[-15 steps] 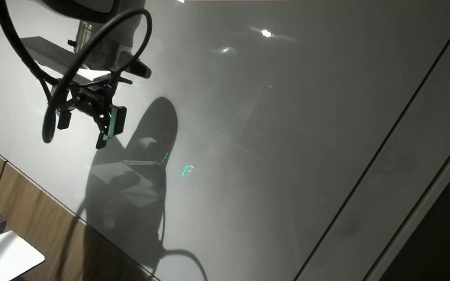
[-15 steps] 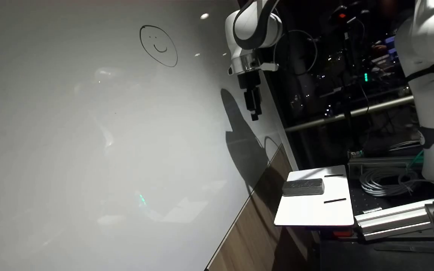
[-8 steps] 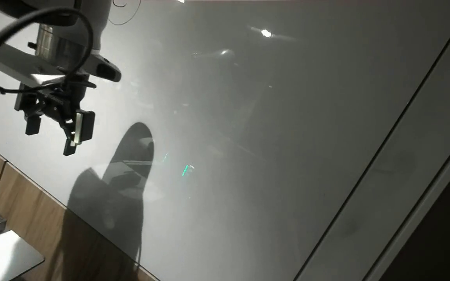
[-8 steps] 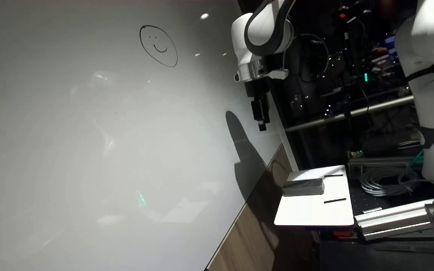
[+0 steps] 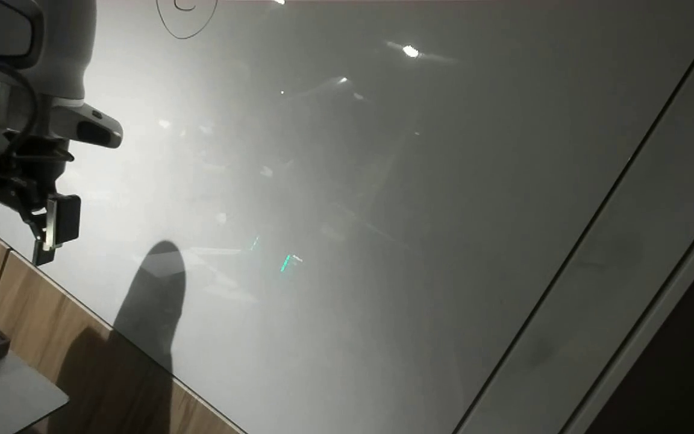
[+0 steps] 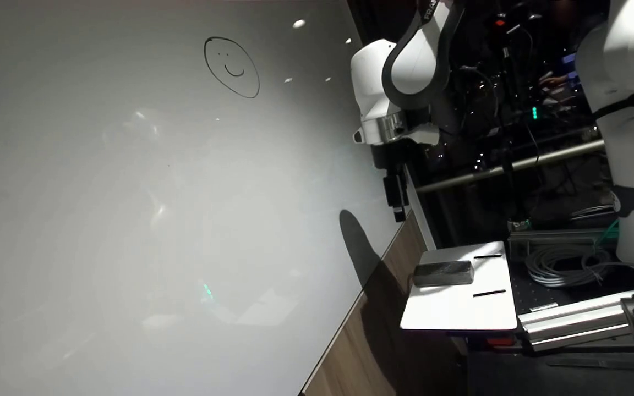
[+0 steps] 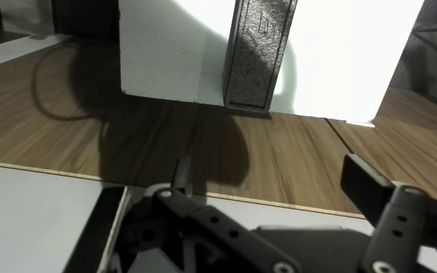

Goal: Erase the drawing on the white board

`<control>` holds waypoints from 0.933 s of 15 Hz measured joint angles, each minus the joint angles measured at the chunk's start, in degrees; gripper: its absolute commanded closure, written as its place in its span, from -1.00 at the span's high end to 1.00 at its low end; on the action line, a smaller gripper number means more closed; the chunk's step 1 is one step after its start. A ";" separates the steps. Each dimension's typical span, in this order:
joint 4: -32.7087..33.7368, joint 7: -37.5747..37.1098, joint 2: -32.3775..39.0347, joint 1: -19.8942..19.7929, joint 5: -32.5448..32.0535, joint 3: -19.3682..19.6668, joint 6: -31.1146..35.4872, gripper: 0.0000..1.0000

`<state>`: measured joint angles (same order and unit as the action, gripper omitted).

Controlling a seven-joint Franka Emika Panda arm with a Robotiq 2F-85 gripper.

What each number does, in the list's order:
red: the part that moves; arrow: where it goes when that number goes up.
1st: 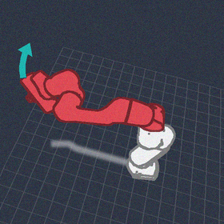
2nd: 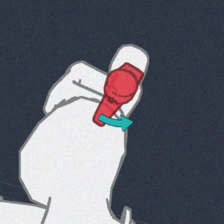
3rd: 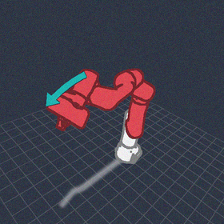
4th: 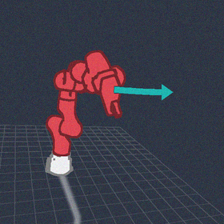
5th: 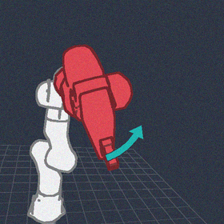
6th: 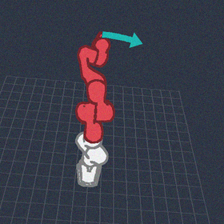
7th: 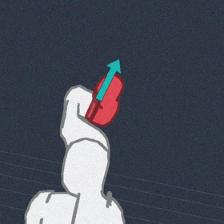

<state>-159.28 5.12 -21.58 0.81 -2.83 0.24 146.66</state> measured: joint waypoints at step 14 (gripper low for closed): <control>-0.11 -6.99 15.75 1.38 -0.02 -3.58 12.91 1.00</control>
<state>-159.38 -1.87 -5.83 2.19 -2.86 -3.34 159.57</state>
